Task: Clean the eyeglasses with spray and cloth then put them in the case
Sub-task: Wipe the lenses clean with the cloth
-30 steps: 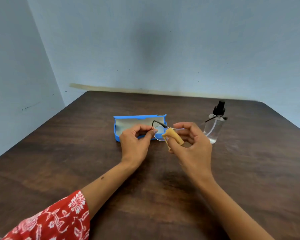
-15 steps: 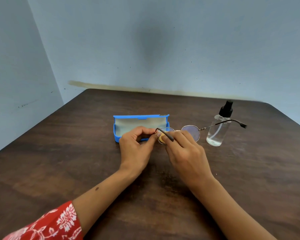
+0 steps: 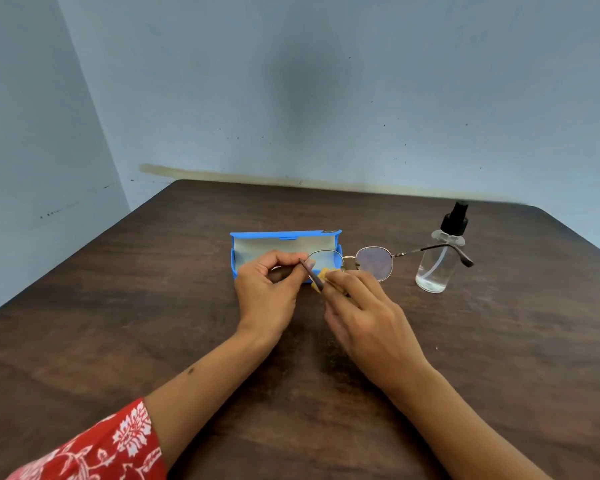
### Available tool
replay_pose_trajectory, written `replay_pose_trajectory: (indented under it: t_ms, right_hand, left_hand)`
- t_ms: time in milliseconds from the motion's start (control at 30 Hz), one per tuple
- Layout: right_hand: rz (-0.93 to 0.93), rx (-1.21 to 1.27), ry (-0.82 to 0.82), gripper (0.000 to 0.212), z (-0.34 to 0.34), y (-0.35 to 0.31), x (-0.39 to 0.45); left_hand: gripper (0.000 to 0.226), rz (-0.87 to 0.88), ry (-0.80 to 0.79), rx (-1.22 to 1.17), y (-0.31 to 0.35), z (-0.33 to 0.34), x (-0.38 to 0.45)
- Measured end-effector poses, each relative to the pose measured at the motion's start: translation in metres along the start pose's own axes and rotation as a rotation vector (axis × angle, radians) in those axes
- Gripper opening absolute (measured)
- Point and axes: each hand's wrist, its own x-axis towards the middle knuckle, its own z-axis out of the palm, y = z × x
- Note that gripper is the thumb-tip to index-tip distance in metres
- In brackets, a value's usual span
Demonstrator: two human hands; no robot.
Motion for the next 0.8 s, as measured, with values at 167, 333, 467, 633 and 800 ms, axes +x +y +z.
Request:
replay_pose_trajectory:
  t_ms: [167, 333, 467, 633, 800]
  right_hand:
    - [0.058, -0.036, 0.036, 0.027, 0.002, 0.001, 0.003]
    - [0.009, 0.109, 0.023, 0.026, 0.002, -0.008, 0.003]
    - [0.181, 0.316, 0.130, 0.017, 0.001, -0.009, 0.002]
    - [0.620, 0.398, 0.167, 0.015, -0.007, 0.008, 0.001]
    - [0.840, 0.331, 0.139, 0.016, -0.011, 0.028, -0.003]
  left_hand:
    - [0.018, 0.001, 0.005, 0.010, 0.001, 0.001, 0.000]
    - [0.018, 0.026, -0.014, 0.009, 0.002, 0.001, -0.002]
    - [0.013, 0.027, 0.025, 0.016, 0.003, -0.002, 0.003]
    - [0.013, 0.034, 0.066, 0.037, 0.006, -0.005, 0.006]
    - [0.008, 0.051, 0.037, 0.051, 0.007, -0.004, 0.004]
